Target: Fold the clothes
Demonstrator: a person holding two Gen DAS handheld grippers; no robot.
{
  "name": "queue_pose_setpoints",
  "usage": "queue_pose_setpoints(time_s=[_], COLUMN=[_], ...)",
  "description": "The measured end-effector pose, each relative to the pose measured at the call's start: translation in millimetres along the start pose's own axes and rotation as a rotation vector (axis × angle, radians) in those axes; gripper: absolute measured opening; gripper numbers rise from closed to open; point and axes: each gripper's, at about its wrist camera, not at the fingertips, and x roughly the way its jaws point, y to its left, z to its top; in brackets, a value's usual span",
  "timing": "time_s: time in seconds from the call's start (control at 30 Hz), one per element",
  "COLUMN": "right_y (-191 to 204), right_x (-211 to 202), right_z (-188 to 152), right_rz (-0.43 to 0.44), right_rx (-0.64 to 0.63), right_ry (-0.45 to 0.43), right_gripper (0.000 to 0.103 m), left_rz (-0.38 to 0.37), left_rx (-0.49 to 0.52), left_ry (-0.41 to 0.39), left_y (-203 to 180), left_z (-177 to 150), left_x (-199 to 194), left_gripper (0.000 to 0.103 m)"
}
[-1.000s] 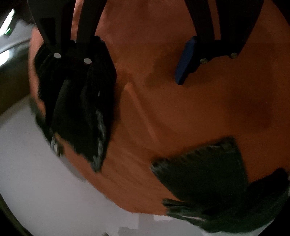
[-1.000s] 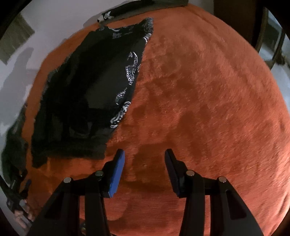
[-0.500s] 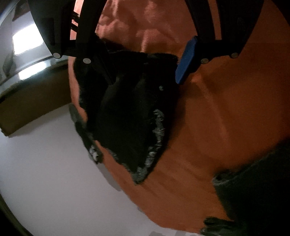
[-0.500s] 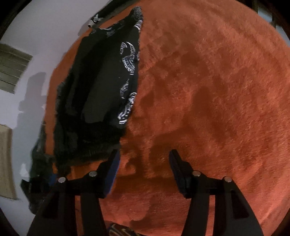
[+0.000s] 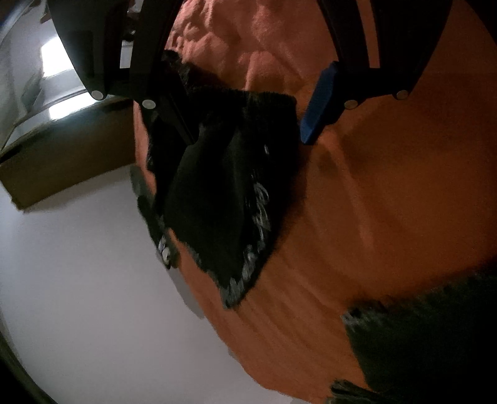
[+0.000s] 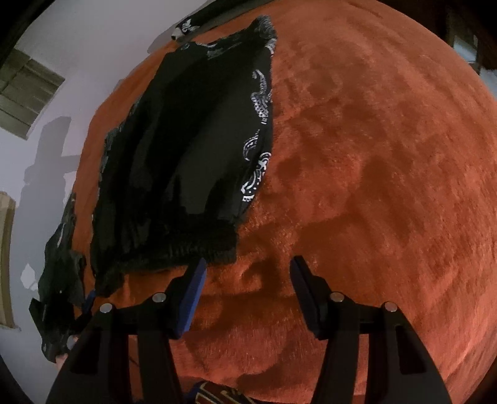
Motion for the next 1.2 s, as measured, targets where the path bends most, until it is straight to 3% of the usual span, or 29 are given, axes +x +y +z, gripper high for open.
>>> queue_pose_setpoints(time_s=[0.2,0.5,0.67,0.9,1.07,1.2], right_y=[-12,-11,-14,10,36,46], right_x=[10,25,39,47,51,56], right_z=[7,19,23,25,26,26], right_rz=[0.038,0.140,0.135,-0.020,-0.105,-0.135], right_rx=[0.032,0.096,0.144,0.010,-0.098,-0.118], right_ry=[0.043,0.056,0.062,0.021,0.007,0.014], right_gripper=[0.055,0.055,0.055,0.052,0.034,0.033], left_rz=[-0.059,-0.121,-0.115,-0.102,-0.085,-0.070], left_rx=[-0.104,-0.088,-0.087,-0.086,-0.083,-0.073], left_ry=[0.001,0.072,0.100,0.102,0.106,0.107], left_y=[21,13,12,12,12,10], left_z=[8,-4,-11,-14,-15,-16], left_x=[0,15,27,32,36,37], left_gripper=[0.069,0.070,0.070,0.070,0.069,0.069])
